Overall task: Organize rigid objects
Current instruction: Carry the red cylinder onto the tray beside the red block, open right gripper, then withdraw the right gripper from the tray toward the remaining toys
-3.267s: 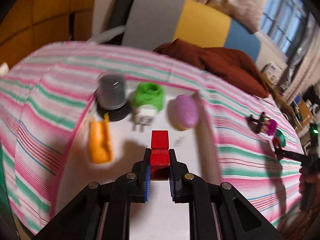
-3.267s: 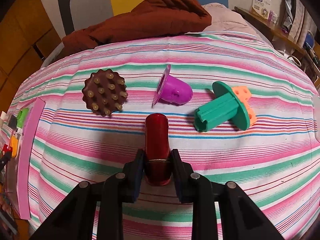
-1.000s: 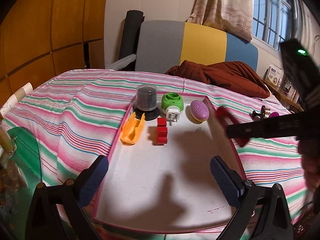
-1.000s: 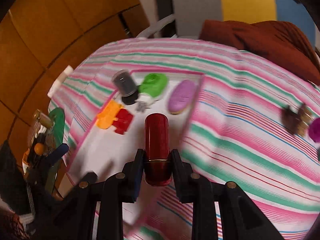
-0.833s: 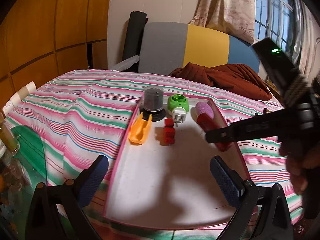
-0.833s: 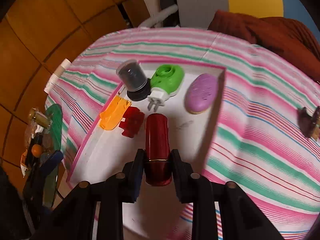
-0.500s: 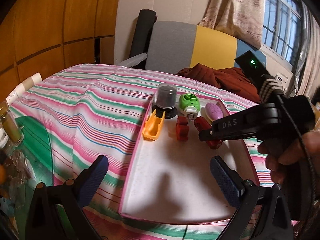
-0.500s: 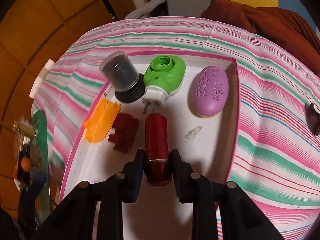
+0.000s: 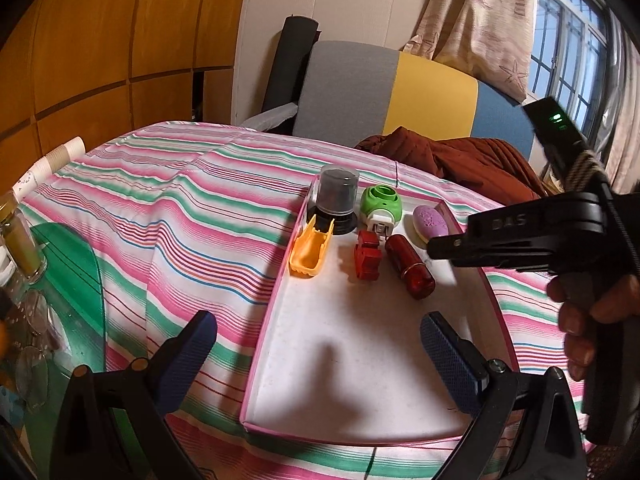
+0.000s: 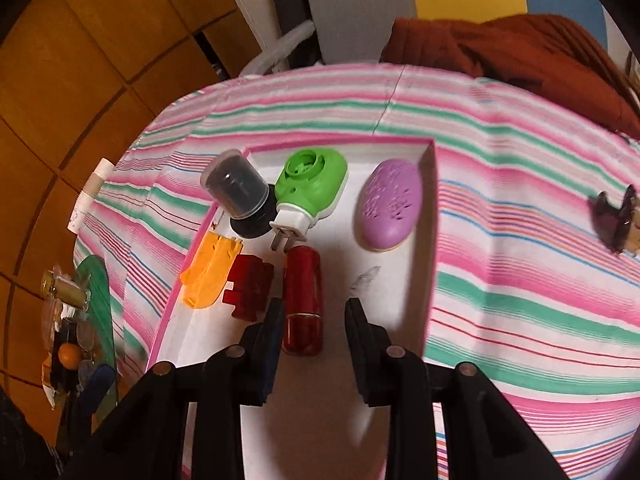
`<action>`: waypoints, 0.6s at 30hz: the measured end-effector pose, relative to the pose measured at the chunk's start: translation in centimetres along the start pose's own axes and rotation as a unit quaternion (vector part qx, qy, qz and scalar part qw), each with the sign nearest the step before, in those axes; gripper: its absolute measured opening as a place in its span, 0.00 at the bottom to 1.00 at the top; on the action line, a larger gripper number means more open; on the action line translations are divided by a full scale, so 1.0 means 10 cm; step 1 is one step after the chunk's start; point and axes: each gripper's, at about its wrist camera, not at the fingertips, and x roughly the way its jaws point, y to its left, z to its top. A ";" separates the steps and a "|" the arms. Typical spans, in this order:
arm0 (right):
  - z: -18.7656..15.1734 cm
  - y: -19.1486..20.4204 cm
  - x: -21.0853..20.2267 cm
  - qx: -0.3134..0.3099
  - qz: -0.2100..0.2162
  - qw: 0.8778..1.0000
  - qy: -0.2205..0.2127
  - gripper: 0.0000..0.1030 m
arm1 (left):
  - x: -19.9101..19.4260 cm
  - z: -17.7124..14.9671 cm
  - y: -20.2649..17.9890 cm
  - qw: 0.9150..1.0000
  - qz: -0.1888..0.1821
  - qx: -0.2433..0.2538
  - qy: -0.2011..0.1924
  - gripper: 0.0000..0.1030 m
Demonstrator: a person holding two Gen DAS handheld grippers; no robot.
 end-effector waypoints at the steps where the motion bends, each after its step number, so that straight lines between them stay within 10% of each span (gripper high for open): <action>1: -0.01 0.00 -0.04 -0.001 0.000 1.000 -0.005 0.29 | 0.00 0.00 -0.01 1.000 -0.001 0.001 0.001 0.99; 18: -0.22 0.07 -0.34 -0.060 -0.048 0.997 -0.032 0.29 | -0.03 -0.01 -0.17 1.000 -0.004 0.021 0.003 1.00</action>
